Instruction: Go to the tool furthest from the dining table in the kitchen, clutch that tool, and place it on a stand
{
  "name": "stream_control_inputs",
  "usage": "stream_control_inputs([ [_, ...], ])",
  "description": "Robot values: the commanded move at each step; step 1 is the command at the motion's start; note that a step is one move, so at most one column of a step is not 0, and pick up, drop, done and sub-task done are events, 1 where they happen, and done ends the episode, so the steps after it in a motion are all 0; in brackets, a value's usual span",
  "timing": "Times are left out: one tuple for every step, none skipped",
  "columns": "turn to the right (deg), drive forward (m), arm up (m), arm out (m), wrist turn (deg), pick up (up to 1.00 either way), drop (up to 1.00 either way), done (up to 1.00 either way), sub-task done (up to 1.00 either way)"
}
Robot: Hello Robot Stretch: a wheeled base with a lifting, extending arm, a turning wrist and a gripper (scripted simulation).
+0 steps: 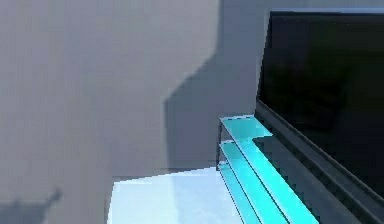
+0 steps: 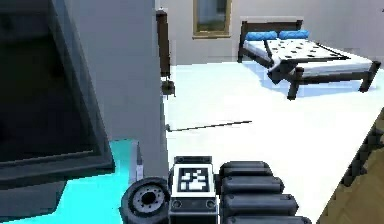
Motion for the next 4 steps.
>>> stream_control_inputs([
  [0.0,0.75,0.0,0.0,0.0,0.0,0.0,0.0,0.0],
  [-33.0,0.0,0.0,0.0,0.0,0.0,0.0,0.0,0.0],
  [0.0,0.0,0.0,0.32,0.0,0.0,0.0,0.0,0.0],
  [0.0,0.0,0.0,0.0,45.0,0.0,0.0,0.0,0.0],
])
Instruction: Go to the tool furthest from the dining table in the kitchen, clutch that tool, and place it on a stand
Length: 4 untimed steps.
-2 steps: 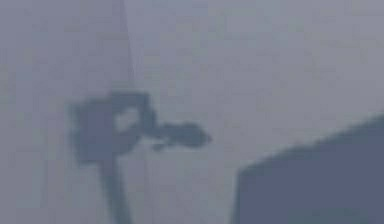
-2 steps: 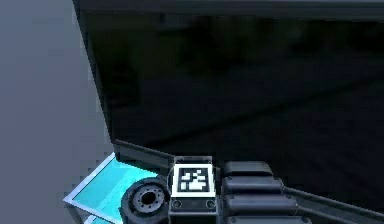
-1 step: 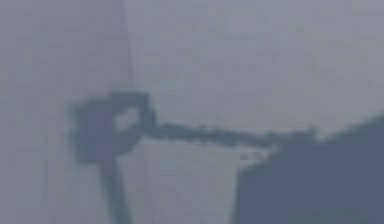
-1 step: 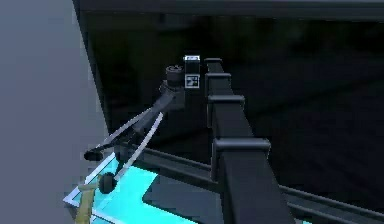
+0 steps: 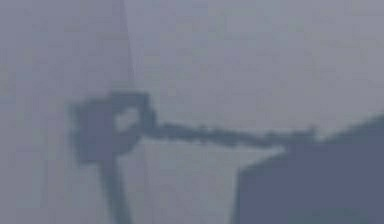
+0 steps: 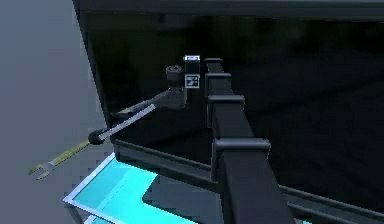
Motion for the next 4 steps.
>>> stream_control_inputs([
  [0.0,0.0,0.0,0.0,45.0,0.0,0.0,0.0,0.0],
  [0.0,0.0,0.0,0.0,45.0,0.0,0.0,0.0,0.0],
  [0.0,0.0,0.0,0.0,45.0,0.0,0.0,0.0,0.0],
  [0.0,0.0,0.0,0.0,0.0,0.0,1.0,0.0,0.0],
])
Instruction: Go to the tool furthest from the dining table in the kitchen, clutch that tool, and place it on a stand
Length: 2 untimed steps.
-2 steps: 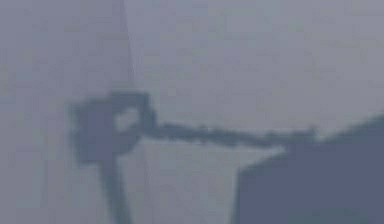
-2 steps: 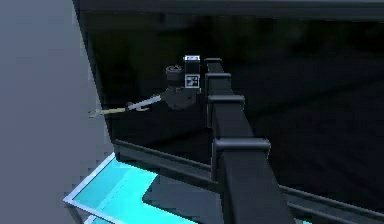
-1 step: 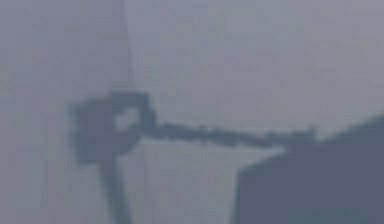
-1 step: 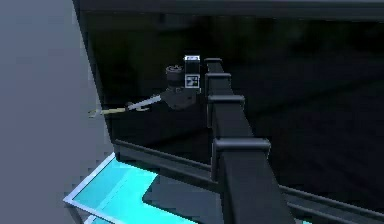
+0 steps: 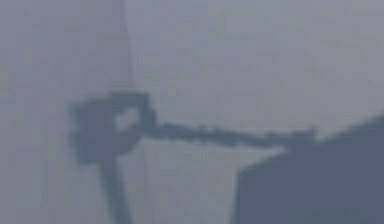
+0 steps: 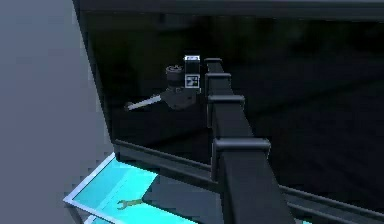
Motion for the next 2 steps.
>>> stream_control_inputs([
  [0.0,0.0,0.0,-0.1,0.0,0.0,0.0,0.0,0.0],
  [0.0,0.0,0.0,0.0,0.0,0.0,0.0,1.0,0.0],
])
